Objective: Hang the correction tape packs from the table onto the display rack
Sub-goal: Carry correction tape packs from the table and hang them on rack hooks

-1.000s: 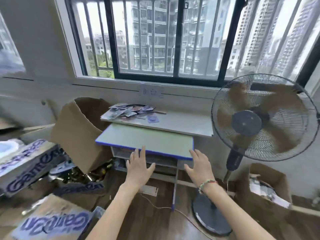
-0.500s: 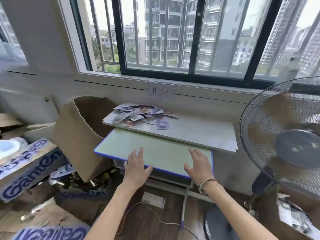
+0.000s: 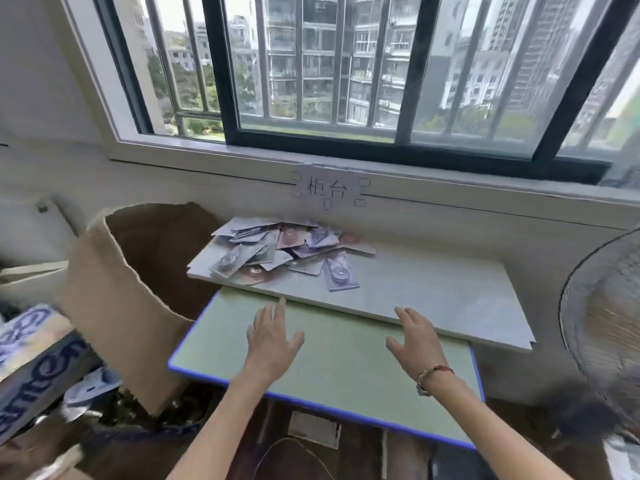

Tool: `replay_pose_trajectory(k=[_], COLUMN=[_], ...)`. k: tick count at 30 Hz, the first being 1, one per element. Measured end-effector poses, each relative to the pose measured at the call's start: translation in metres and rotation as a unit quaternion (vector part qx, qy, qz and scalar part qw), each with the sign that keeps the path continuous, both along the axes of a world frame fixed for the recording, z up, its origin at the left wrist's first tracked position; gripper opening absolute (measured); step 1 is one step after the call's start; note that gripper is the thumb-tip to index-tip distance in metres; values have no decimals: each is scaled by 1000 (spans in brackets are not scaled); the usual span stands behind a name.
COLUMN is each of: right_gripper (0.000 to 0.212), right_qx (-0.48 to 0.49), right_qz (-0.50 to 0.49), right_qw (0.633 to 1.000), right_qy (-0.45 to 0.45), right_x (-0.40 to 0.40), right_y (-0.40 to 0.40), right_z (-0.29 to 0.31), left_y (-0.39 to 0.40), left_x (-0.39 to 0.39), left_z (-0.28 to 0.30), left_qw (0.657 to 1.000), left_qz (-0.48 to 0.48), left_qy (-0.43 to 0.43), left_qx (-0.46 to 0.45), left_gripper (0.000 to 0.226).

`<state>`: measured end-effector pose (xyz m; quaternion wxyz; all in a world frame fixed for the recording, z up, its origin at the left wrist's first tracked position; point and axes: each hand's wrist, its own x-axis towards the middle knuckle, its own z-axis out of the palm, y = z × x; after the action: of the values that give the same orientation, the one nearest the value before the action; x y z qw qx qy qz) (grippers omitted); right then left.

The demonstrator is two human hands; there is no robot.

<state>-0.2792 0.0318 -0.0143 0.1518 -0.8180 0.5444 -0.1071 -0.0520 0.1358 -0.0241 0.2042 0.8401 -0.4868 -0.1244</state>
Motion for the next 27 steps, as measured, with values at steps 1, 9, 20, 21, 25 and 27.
replay_pose_trajectory(k=[1,9,20,21,25,27], right_gripper=[64,59,38,38,46,46], right_qx=[5,36,105,105,88,75], right_qz=[0,5,29,27,10,7], right_qw=[1000,999,992,993,996,997], right_qy=[-1,-32,-56,-55,-11,15], right_x=[6,54,133,141,168,176], right_y=[-8,-95,-188,-193,-204,-207], right_z=[-4,-29,-64,-68,-75,-80], left_y=[-10,-96,-190,-200,-239,-258], left_x=[5,40,81,84,94,94], left_z=[-2,-13,-25,-25,-29,-31], left_qw=[1000,1000,1000,1000,999,998], left_qz=[-3,-8,-9,-9,-30,-48], left_qy=[1,18,13,12,5,28], left_qx=[-1,-15,-13,-11,-13,4], left_gripper=[76,74,73,73,74,73])
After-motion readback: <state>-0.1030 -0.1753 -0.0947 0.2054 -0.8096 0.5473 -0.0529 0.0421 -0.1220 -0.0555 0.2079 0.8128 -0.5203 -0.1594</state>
